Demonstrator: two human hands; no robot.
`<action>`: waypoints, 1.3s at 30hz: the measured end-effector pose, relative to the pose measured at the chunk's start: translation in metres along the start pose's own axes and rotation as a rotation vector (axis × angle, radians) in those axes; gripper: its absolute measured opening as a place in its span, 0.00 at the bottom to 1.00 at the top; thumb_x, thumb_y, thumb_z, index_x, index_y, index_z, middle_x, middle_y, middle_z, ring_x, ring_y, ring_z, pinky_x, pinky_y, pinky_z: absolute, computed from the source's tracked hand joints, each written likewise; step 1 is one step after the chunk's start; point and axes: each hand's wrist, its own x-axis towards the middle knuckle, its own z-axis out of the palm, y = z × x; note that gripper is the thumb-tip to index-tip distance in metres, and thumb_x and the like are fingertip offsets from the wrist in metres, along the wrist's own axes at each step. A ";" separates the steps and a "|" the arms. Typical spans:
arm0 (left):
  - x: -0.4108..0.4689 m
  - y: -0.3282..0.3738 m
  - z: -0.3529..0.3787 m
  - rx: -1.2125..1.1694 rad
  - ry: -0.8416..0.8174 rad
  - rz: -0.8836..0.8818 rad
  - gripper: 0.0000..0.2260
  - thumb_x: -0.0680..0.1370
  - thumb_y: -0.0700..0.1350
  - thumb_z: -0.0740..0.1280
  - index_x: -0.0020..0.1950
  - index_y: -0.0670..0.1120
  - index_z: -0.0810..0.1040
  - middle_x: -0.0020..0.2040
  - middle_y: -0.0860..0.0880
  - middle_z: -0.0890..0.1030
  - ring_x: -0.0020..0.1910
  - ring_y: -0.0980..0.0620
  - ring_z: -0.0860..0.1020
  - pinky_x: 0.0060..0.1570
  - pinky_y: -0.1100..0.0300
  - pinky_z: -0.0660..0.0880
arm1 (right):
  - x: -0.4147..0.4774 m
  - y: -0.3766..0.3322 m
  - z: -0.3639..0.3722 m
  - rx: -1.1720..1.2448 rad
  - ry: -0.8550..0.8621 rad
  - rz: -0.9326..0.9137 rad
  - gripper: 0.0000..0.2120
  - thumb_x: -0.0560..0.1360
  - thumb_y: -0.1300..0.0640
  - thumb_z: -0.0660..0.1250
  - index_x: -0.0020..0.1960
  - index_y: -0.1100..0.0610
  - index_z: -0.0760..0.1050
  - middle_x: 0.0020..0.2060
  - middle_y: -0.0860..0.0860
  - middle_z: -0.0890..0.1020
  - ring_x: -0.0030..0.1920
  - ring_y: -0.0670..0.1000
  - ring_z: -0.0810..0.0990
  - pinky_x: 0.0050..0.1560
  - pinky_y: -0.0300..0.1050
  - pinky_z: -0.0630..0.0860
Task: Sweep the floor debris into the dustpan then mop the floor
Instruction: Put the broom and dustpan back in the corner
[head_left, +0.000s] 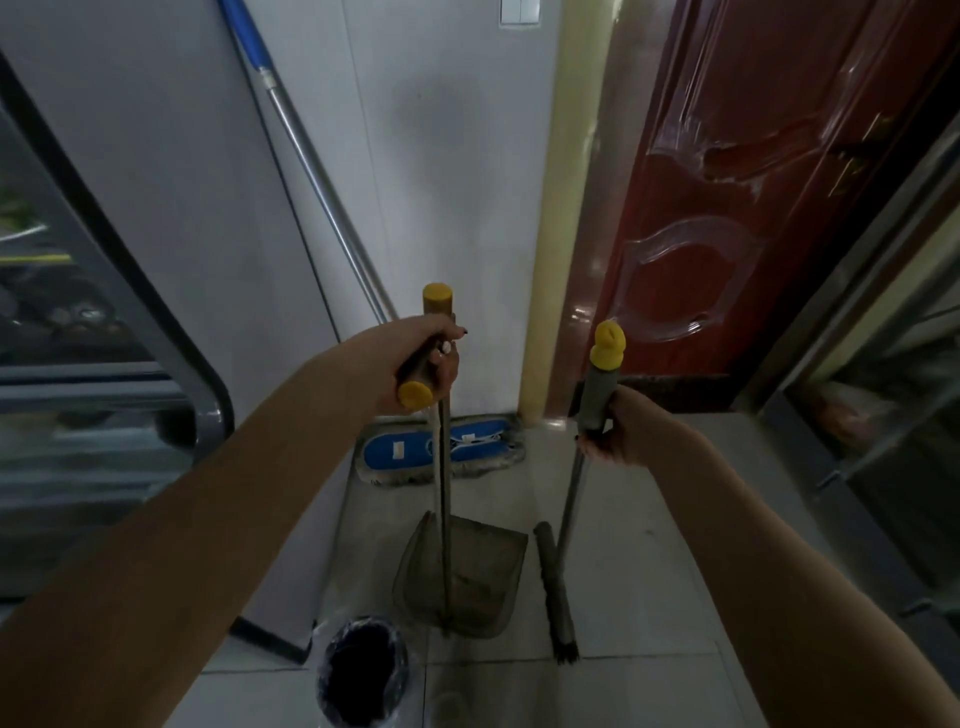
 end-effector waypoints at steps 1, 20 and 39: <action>0.011 0.007 -0.003 0.037 -0.009 -0.022 0.06 0.75 0.38 0.64 0.39 0.42 0.70 0.23 0.49 0.72 0.16 0.58 0.68 0.17 0.70 0.69 | 0.009 -0.008 0.006 0.009 0.011 -0.001 0.14 0.81 0.50 0.55 0.58 0.60 0.67 0.40 0.58 0.71 0.32 0.55 0.72 0.20 0.42 0.76; 0.163 0.113 -0.059 0.741 0.290 -0.086 0.06 0.76 0.40 0.66 0.41 0.39 0.73 0.24 0.47 0.74 0.20 0.54 0.71 0.22 0.64 0.71 | 0.193 -0.109 0.079 -0.105 -0.114 0.197 0.16 0.80 0.48 0.59 0.54 0.63 0.68 0.40 0.59 0.74 0.30 0.53 0.73 0.21 0.36 0.74; 0.210 0.089 -0.148 1.728 0.311 -0.042 0.10 0.76 0.48 0.67 0.52 0.43 0.74 0.37 0.51 0.76 0.42 0.52 0.74 0.42 0.62 0.63 | 0.270 -0.110 0.164 -0.158 -0.137 0.363 0.18 0.78 0.45 0.62 0.44 0.61 0.70 0.36 0.58 0.74 0.27 0.51 0.74 0.19 0.35 0.73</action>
